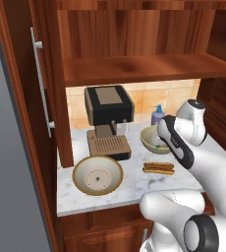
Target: Pick both bowls and place them on the counter. Then place the hotdog bun in one bowl and place the cake in the other bowl.
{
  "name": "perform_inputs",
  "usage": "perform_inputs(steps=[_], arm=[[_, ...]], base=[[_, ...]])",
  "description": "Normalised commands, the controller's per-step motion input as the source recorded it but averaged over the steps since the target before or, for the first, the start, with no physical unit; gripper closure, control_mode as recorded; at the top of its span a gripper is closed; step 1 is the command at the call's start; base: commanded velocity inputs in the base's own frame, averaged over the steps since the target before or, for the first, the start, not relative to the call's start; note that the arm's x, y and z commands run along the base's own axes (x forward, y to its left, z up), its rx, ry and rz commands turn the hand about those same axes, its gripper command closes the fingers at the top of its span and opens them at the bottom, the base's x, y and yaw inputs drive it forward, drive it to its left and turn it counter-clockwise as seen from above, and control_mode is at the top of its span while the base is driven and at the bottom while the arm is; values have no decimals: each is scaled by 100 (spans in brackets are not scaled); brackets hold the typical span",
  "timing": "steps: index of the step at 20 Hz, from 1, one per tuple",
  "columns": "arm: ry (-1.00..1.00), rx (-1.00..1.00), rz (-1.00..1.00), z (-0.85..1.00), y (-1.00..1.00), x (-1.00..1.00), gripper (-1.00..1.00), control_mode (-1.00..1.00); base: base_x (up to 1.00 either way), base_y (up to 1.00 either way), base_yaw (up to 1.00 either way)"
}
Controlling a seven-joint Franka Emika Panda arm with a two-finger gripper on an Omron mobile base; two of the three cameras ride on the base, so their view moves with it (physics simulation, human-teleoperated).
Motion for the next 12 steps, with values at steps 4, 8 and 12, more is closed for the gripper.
perform_inputs(steps=[4, 8, 12], arm=[[17, -1, 0, -11, 29, -8, -100, -100], [19, -5, 0, -18, 24, -2, -100, -100], [4, -6, 14, -24, 3, -16, -100, -100]], base=[[0, 0, 0], [0, 0, 0], [0, 0, 0]])
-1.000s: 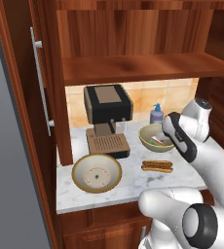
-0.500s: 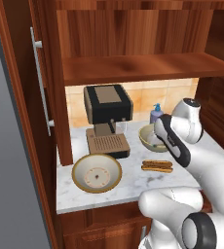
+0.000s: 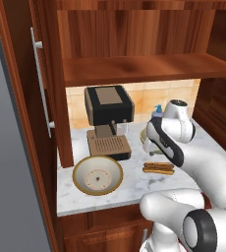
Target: Pick both bowls and place them on the counter. Then place the hotdog bun in one bowl and place the cake in the other bowl.
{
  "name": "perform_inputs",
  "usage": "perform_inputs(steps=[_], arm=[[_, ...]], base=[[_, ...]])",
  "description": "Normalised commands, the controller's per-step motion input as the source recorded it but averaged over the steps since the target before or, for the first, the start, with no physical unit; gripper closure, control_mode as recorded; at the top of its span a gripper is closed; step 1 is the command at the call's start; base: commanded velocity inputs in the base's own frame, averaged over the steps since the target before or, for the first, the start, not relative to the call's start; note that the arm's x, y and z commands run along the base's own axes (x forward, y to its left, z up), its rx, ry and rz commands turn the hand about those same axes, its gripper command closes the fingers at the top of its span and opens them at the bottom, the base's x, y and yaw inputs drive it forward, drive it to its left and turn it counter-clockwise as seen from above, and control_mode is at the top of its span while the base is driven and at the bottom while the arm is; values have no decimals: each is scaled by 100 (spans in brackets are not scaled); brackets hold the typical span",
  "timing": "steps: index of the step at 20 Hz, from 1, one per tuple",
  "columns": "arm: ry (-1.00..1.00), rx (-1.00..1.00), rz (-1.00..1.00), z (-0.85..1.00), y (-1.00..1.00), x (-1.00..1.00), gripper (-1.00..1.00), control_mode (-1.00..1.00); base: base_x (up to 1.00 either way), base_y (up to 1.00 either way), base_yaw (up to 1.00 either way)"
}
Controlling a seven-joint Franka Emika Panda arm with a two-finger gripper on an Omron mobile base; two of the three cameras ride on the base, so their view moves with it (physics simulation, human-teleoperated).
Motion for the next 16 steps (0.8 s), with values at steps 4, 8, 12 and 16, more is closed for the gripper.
perform_inputs(steps=[4, 8, 12, 16], arm=[[-2, -5, 24, -31, 0, -11, -100, -100], [-14, -6, 19, -28, 14, -1, -100, -100], [-12, -9, 10, -22, 21, 2, -100, -100], [-1, -12, 1, -24, 17, 3, -100, -100]], base=[[0, 0, 0], [0, 0, 0], [0, 0, 0], [0, 0, 0]])
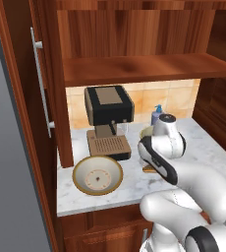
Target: Pick both bowls and place them on the counter. Then place the hotdog bun in one bowl and place the cake in the other bowl.
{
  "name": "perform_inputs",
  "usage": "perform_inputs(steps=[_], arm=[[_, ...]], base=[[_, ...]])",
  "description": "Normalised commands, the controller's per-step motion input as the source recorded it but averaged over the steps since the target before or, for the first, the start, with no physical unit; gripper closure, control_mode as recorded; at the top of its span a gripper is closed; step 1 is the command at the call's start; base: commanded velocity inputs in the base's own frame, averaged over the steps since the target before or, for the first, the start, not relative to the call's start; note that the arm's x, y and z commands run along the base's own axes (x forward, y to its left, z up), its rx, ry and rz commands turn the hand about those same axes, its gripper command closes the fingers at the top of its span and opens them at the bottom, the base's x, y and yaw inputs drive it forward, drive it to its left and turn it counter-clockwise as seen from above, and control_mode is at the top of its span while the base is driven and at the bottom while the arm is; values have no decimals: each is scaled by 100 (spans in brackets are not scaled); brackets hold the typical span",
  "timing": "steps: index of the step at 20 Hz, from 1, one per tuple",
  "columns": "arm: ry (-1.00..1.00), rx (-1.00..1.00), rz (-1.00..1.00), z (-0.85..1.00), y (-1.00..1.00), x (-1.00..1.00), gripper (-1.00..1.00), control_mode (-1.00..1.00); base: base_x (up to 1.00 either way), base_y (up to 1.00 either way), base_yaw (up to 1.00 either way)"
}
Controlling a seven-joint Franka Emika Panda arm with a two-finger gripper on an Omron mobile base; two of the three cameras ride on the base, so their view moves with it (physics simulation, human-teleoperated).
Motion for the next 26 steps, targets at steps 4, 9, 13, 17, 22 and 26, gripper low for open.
perform_inputs(steps=[4, 9, 13, 17, 22, 26], arm=[[-7, -9, 0, -19, 7, 8, -100, -100], [-9, -8, 2, -12, 0, 16, -100, -100], [-1, -5, 4, -15, 2, 11, -100, -100], [2, 0, 4, -17, 5, -2, -100, -100], [3, 0, 6, -26, 0, 1, -100, -100], [3, 0, 6, -28, -1, 2, -100, -100]], base=[[0, 0, 0], [0, 0, 0], [0, 0, 0], [0, 0, 0], [0, 0, 0], [0, 0, 0]])
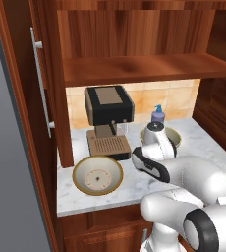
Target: Pick both bowls and place them on the counter. Then place the hotdog bun in one bowl and place the cake in the other bowl.
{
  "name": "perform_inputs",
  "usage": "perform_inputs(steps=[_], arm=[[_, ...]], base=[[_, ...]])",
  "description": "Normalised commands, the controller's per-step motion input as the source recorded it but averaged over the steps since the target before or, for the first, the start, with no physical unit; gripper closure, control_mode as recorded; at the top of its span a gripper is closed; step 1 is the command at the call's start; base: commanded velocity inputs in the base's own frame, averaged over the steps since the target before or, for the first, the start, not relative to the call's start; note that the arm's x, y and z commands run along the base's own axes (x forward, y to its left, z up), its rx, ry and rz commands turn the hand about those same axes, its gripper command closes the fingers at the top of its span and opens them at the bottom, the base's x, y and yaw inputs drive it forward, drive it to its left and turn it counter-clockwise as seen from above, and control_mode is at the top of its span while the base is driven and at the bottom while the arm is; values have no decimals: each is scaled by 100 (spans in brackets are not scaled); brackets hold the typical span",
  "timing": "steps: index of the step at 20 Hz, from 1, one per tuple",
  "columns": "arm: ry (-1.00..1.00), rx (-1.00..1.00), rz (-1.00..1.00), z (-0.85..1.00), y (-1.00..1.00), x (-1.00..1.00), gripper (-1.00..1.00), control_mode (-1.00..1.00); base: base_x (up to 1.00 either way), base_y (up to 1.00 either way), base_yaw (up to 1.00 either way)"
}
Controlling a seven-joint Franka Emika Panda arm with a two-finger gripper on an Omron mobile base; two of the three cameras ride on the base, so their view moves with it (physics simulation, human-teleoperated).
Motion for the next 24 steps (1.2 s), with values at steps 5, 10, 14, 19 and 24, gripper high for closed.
perform_inputs(steps=[5, 10, 14, 19, 24], arm=[[3, -1, 6, -26, -8, 8, -100, -100], [2, -1, 5, -29, -6, 6, -100, -100], [2, 0, 4, -30, -6, 3, -100, -100], [3, 0, 3, -31, -5, 2, -100, -100], [7, 0, 3, -32, -2, 0, -100, -100]], base=[[0, 0, 0], [0, 0, 0], [0, 0, 0], [0, 0, 0], [0, 0, 0]])
